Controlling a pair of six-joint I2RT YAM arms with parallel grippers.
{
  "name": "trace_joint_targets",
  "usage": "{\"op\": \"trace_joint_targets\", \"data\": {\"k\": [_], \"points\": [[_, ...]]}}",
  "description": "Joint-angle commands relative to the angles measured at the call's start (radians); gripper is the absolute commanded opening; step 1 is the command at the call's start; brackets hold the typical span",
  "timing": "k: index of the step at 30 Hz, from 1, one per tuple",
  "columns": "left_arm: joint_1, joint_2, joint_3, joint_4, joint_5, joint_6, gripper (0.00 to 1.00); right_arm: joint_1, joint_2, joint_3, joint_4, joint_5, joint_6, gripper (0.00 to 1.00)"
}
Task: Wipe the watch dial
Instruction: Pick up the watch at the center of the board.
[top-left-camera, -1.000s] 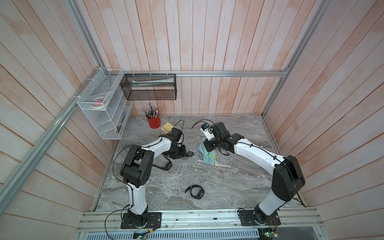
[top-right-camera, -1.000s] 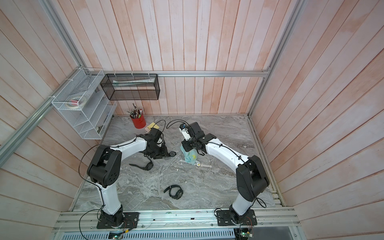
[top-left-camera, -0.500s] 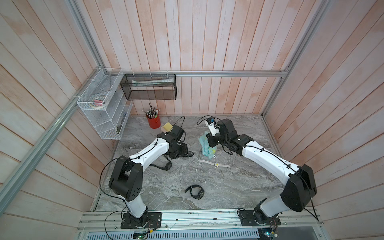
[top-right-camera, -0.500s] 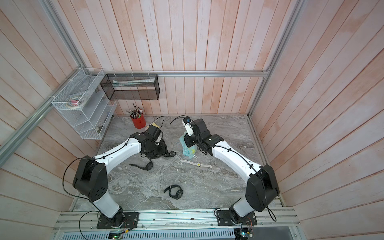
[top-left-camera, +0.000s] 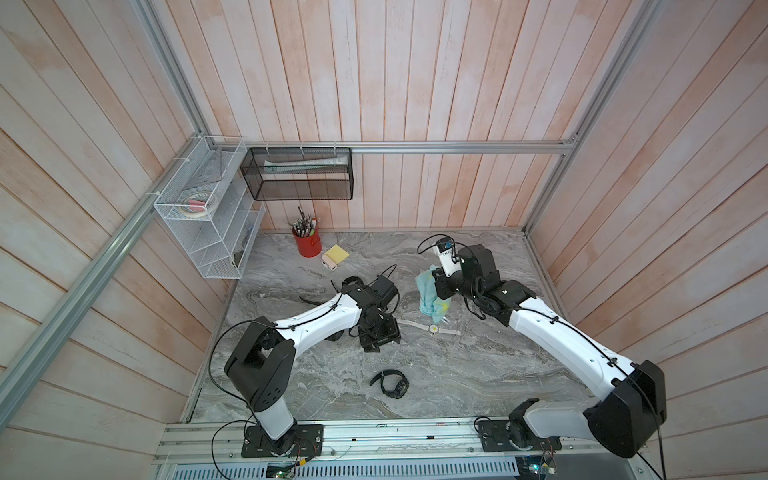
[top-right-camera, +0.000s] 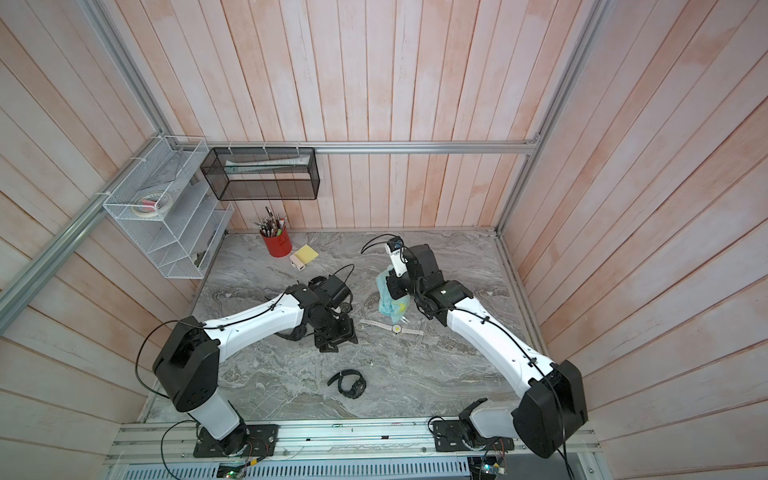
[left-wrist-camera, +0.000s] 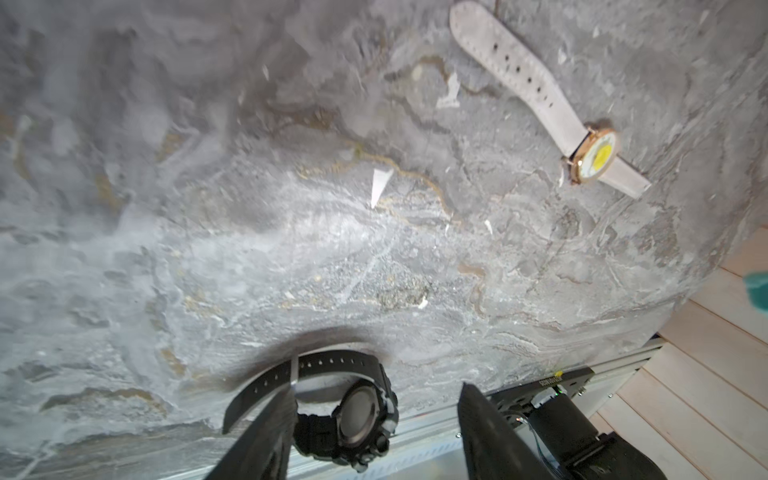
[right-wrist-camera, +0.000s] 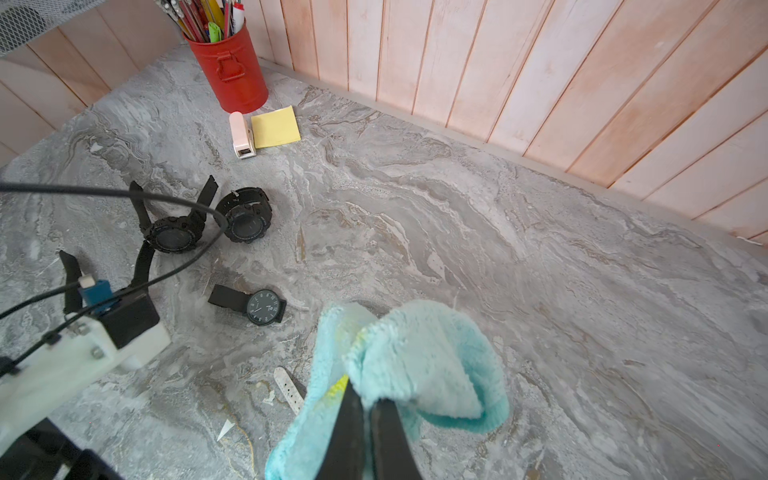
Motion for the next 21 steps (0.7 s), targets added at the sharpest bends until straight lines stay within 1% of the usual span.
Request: {"op": "trace_joint_targets", "data": {"k": [1,5,8,14,17,21], "points": [[-0.034,0.045,-0.007,-0.005,0.034,-0.102,0.66,-0.025,-0.055,-0.022,0.003,-0.028,-0.019,0.0],[-0.085,0.079,0.013,-0.008,0.053,-0.167,0.66,-0.053,-0.084,-0.044,-0.002,-0.059,-0.033,0.0],[-0.097,0.097,0.035,-0.047,0.051,-0.207,0.67,-0.07,-0.096,-0.049,-0.01,-0.072,-0.045,0.0],[-0.121,0.114,0.028,-0.052,0.077,-0.298,0.68,-0.091,-0.132,-0.081,0.01,-0.094,-0.053,0.0],[-0.133,0.158,0.037,-0.053,0.101,-0.302,0.67,-0.101,-0.145,-0.096,0.019,-0.105,-0.053,0.0],[-0.137,0.206,0.078,-0.072,0.104,-0.279,0.62,-0.109,-0.159,-0.115,0.029,-0.113,-0.056,0.0]]}}
